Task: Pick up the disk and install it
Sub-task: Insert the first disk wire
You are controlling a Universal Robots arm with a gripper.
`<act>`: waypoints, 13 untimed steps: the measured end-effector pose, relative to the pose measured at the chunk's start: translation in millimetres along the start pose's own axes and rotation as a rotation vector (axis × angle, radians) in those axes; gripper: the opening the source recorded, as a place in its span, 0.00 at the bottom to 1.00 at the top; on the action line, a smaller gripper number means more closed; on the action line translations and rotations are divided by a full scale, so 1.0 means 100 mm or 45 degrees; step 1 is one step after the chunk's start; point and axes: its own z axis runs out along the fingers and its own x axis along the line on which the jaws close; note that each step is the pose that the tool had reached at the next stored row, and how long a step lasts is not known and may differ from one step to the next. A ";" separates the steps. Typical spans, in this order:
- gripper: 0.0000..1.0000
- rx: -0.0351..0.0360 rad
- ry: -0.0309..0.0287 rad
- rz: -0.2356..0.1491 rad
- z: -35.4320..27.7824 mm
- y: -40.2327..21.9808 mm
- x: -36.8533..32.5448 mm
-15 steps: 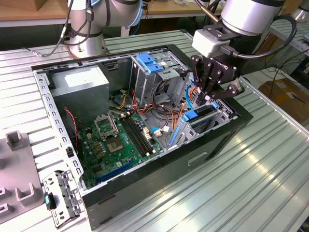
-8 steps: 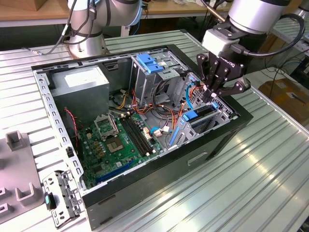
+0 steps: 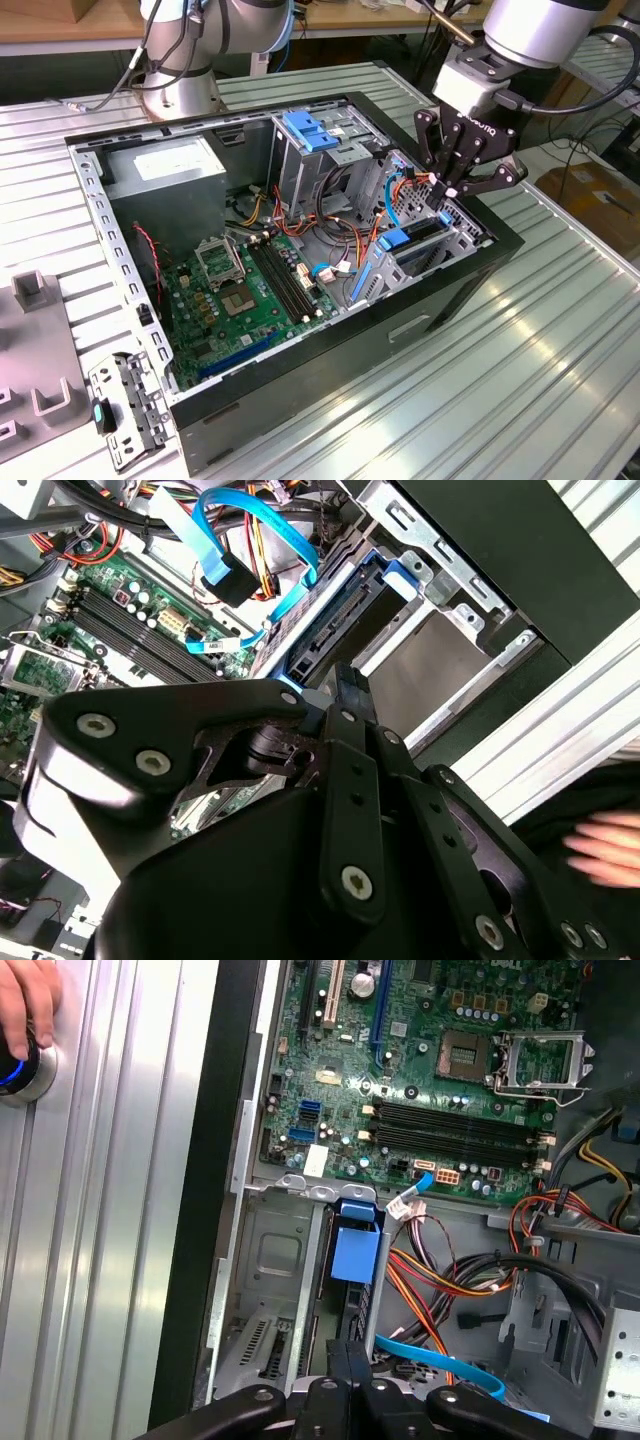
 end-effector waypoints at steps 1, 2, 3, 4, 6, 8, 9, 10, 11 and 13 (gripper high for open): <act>0.11 0.0000 0.0000 0.000 0.000 0.000 0.000; 0.11 0.0000 0.0000 0.000 0.000 0.000 0.000; 0.11 0.0000 0.0000 0.000 0.000 0.000 0.000; 0.11 0.0000 0.0001 0.000 0.000 0.000 0.000; 0.11 0.0001 0.0001 0.000 0.000 0.000 0.000; 0.11 0.0001 0.0000 0.000 0.000 0.000 0.000; 0.11 0.0001 0.0000 0.000 0.000 0.000 0.000; 0.11 0.0002 0.0000 -0.002 0.000 0.000 0.000; 0.11 0.0002 0.0000 -0.006 0.000 -0.003 0.000; 0.11 0.0005 -0.0001 -0.019 0.002 -0.021 0.003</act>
